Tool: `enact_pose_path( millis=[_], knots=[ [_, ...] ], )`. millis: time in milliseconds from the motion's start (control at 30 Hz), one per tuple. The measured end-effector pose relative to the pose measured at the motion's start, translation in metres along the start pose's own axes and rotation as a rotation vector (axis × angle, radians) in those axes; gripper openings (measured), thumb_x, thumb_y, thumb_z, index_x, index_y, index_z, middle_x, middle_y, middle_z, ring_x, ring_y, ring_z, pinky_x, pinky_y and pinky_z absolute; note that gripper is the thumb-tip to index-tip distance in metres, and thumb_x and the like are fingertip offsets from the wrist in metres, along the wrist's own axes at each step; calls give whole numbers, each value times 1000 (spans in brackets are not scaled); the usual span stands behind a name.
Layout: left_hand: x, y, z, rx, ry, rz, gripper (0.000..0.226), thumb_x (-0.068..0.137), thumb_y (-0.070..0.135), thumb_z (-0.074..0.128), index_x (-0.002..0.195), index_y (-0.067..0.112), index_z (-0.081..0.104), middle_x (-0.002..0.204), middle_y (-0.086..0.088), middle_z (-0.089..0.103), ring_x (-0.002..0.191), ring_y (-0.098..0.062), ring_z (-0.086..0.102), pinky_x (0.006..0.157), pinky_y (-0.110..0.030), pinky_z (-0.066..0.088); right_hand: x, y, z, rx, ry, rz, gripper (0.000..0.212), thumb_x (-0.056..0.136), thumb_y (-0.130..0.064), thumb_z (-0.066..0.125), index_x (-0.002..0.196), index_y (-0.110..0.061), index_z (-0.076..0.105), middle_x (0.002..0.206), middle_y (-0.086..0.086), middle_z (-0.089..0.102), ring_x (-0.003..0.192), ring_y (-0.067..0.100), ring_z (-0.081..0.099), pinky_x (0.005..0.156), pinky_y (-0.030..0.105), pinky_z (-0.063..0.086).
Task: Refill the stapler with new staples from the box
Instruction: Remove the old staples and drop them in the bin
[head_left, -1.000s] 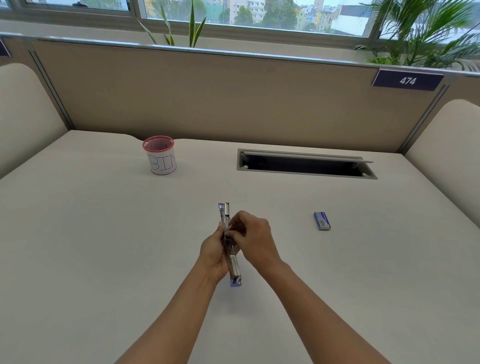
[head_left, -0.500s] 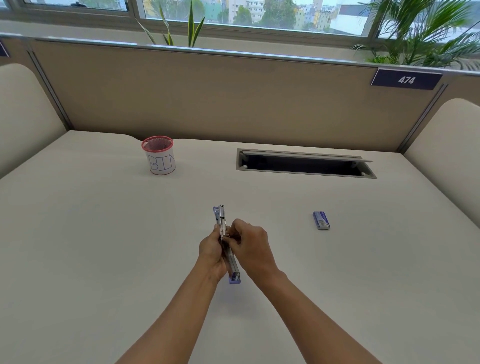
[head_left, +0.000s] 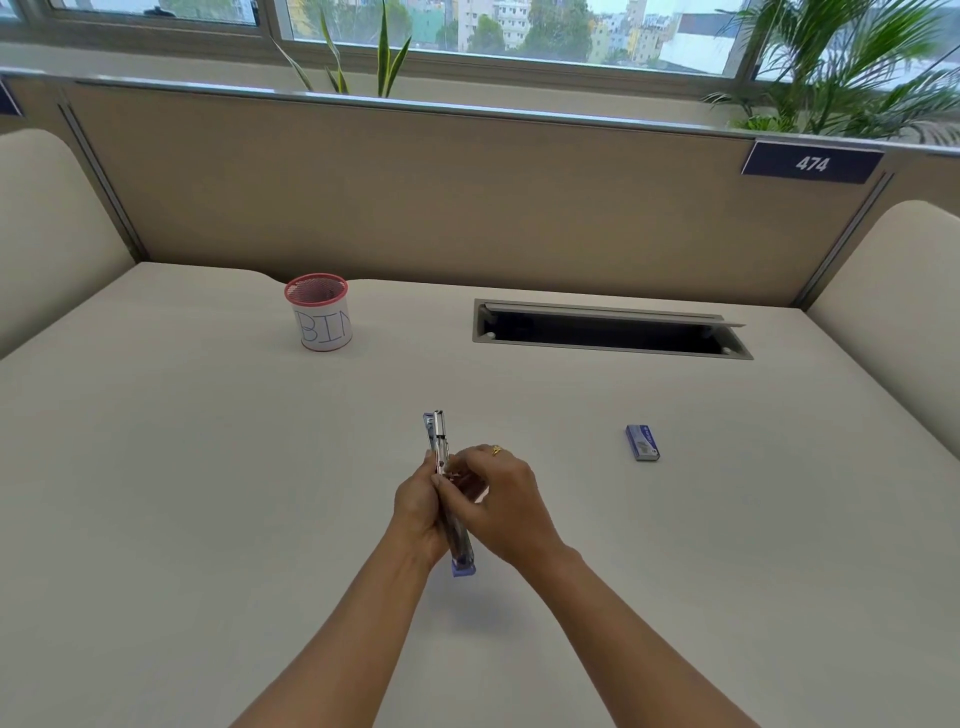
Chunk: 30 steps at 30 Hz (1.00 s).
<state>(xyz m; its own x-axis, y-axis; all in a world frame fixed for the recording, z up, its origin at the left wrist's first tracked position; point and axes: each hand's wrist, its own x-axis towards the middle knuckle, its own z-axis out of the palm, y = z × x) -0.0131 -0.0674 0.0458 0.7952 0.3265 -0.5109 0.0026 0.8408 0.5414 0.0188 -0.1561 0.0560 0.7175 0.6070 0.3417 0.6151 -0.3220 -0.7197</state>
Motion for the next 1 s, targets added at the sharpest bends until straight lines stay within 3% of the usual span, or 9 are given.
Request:
enact_pose_path(
  millis=[100,167,333,533,700,1000],
  knots=[
    [-1,0,0,19,-5,20,38,98,29,38,86,3,61,67,-11,70,58,-19,69,51,-24,56,5,-5,-5,19,23,22,36,84,-37,50,75,-7,68,80,4,67,77,15,59,69,28,49],
    [-2,1,2,26,7,39,32,97,28,41,85,6,62,70,-8,66,58,-16,65,49,-22,55,12,-8,-9,31,48,52,38,86,-34,45,75,-6,67,80,5,66,74,16,55,68,29,46],
    [-1,3,4,68,-15,9,35,98,31,37,74,11,53,45,2,47,35,-6,40,35,-15,37,29,-6,-20,0,29,101,26,93,-19,46,104,-13,68,99,4,64,87,16,56,77,28,44],
    [1,3,3,112,-52,-13,36,98,33,35,74,11,50,42,2,44,33,-6,37,33,-15,34,37,0,-25,-235,-148,81,40,95,-14,37,129,-28,53,117,4,48,104,17,49,74,28,44],
    [-1,3,5,114,-51,4,36,98,31,36,73,12,52,41,3,43,32,-5,36,33,-15,32,35,-1,-24,-364,-182,48,42,95,-14,36,130,-32,51,124,4,45,111,18,44,66,27,38],
    [-4,2,8,148,-29,37,34,98,30,38,74,12,55,40,4,45,31,-4,37,34,-14,32,28,-2,-22,-356,-140,37,36,93,-17,41,125,-25,57,125,3,47,114,18,43,67,28,41]
  ],
)
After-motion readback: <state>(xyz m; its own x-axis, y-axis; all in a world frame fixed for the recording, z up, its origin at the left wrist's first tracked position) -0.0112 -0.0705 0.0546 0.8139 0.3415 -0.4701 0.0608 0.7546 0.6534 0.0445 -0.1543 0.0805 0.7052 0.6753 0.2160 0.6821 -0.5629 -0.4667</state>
